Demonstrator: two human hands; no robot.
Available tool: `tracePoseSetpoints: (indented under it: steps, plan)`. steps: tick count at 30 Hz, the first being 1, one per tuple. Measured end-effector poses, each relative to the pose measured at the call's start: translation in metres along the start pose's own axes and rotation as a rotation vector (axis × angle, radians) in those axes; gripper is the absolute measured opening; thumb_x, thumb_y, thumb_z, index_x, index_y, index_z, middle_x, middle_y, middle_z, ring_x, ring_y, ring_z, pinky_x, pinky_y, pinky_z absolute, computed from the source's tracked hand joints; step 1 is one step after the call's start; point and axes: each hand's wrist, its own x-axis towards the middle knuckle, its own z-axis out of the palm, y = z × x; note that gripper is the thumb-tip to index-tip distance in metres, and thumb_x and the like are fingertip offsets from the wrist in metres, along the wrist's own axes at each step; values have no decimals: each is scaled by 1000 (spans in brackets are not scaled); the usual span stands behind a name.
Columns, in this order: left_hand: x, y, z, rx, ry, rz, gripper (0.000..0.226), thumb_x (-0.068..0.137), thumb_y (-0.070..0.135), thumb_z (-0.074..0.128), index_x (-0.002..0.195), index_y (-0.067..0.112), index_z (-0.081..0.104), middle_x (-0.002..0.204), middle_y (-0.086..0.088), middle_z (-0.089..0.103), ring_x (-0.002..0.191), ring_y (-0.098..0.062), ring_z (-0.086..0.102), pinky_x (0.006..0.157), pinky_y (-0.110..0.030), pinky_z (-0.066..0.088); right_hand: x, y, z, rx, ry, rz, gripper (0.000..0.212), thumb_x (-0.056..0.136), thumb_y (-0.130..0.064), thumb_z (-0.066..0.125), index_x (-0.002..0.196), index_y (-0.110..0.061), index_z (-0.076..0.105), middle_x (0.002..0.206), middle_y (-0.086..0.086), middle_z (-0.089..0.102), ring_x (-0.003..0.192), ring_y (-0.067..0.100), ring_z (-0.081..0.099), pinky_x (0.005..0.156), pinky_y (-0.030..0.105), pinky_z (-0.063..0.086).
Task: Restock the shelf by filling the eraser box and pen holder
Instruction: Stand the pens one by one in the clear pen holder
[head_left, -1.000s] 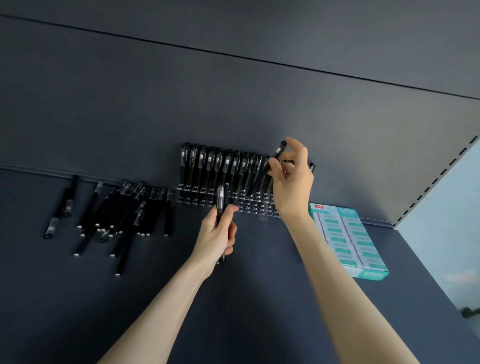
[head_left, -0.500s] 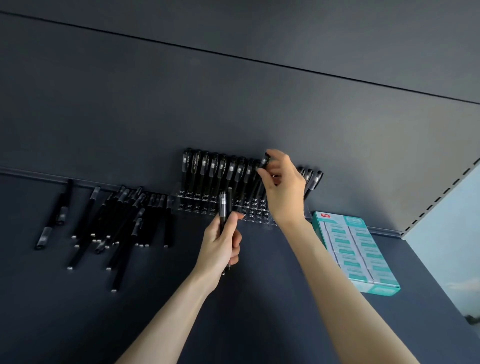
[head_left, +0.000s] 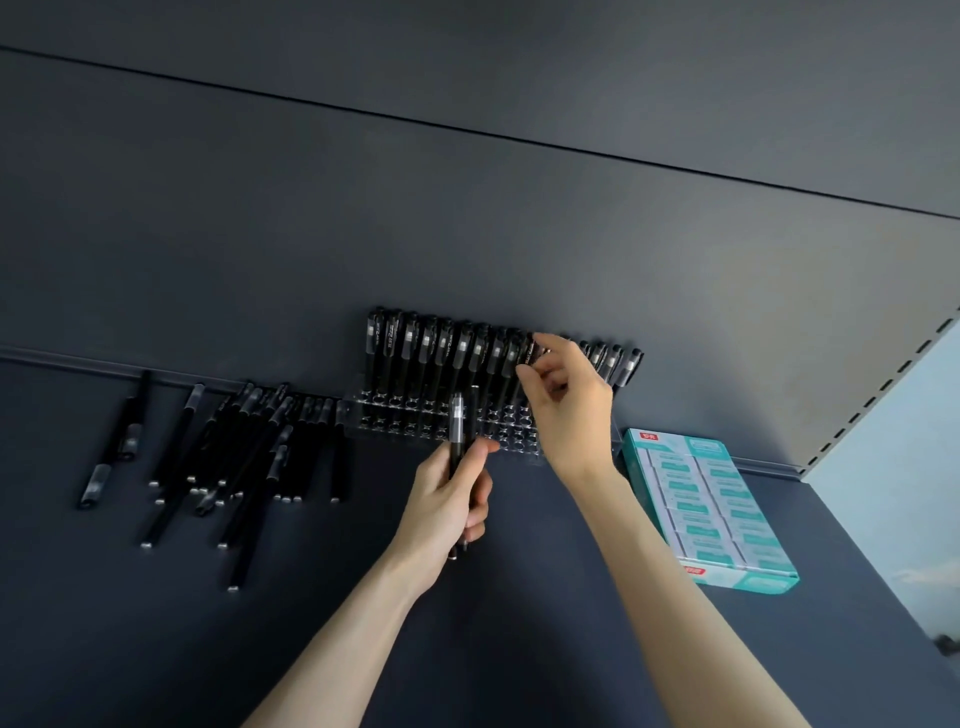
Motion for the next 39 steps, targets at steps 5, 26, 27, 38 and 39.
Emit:
tracePoseSetpoints:
  steps: [5,26,27,38,39]
  plan:
    - [-6,0,2,65,-146,-13,28,93,27,57,106,3,60,59,2,42,45,-11,29,41,-24,23,-25,-10,-21,309,-327,251,18,83,-19,70,100,-18,64,76,4,69,69,20,64,70,34,54]
    - [-4,6,-10,-11,99,124,10,73,19,76,80,14,71,47,10,38,43,-9,20,41,-22,14,-64,5,-38,282,-672,334,17,78,-7,73,82,-23,68,80,3,68,76,16,62,79,32,52]
    - [-4,6,-10,-9,89,119,14,69,26,77,79,17,72,48,10,35,44,-9,20,42,-23,14,-63,4,-38,301,-652,322,16,80,-4,71,83,-19,66,80,2,68,76,14,62,78,30,52]
    - [-6,3,-7,180,-2,55,18,89,18,63,86,1,69,68,-5,66,45,-6,34,40,-13,26,-43,-12,-31,692,-183,406,33,87,11,54,114,-6,44,88,12,64,75,16,69,66,24,56]
    - [-6,3,-7,196,9,59,17,88,17,65,85,0,68,67,-5,66,44,-6,34,40,-13,26,-41,-13,-29,676,-153,402,30,88,8,55,112,-8,46,87,10,64,73,14,69,63,23,55]
